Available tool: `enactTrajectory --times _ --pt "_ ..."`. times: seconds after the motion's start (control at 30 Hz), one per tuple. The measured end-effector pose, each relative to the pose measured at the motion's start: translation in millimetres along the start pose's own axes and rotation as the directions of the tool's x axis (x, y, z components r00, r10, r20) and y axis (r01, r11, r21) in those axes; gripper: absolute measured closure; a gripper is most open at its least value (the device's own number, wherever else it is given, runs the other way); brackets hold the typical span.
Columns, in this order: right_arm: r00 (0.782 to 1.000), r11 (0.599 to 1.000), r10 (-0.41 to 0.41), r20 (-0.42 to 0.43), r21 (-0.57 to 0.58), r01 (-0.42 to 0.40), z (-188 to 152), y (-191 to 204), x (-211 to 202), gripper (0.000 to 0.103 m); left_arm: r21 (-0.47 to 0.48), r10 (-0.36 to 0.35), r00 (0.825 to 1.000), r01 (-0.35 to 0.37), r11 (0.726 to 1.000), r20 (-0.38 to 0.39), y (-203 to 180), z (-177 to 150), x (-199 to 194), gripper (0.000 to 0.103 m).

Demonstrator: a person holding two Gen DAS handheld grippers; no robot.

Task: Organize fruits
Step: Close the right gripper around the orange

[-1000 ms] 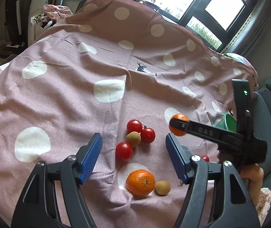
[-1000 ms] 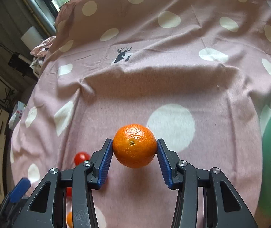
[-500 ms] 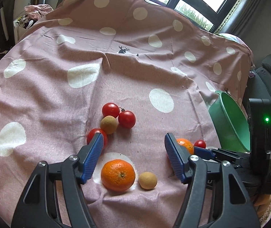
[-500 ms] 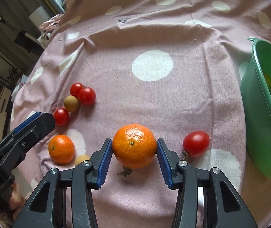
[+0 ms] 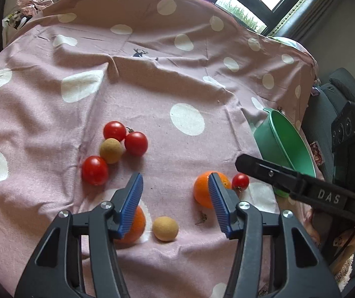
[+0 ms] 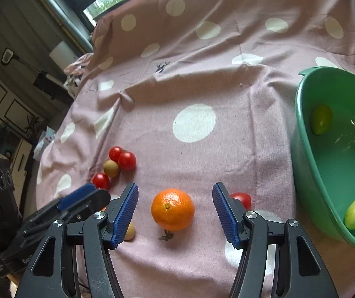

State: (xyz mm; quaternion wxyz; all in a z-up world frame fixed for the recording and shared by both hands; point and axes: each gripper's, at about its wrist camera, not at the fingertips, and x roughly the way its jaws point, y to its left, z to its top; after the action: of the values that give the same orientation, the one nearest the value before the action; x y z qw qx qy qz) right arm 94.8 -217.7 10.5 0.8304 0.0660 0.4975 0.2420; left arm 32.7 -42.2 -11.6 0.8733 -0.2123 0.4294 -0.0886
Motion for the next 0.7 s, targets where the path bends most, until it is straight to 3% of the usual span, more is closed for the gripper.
enactTrajectory --times 0.27,0.47,0.7 --pt "0.996 0.994 0.081 -0.027 0.076 -0.079 0.5 -10.8 8.4 0.044 0.094 -0.047 0.995 0.055 0.994 -0.083 -33.5 -13.3 23.7 0.051" --pt "0.991 0.989 0.112 -0.077 0.100 -0.104 -1.3 -11.5 24.6 0.051 0.102 -0.042 0.992 0.054 0.993 -0.119 -37.5 -16.2 37.2 0.051" --pt "0.987 0.988 0.122 -0.108 0.106 -0.111 -3.4 -10.7 34.0 0.051 0.103 -0.038 0.987 0.054 0.993 -0.157 -40.7 -17.7 50.0 0.051"
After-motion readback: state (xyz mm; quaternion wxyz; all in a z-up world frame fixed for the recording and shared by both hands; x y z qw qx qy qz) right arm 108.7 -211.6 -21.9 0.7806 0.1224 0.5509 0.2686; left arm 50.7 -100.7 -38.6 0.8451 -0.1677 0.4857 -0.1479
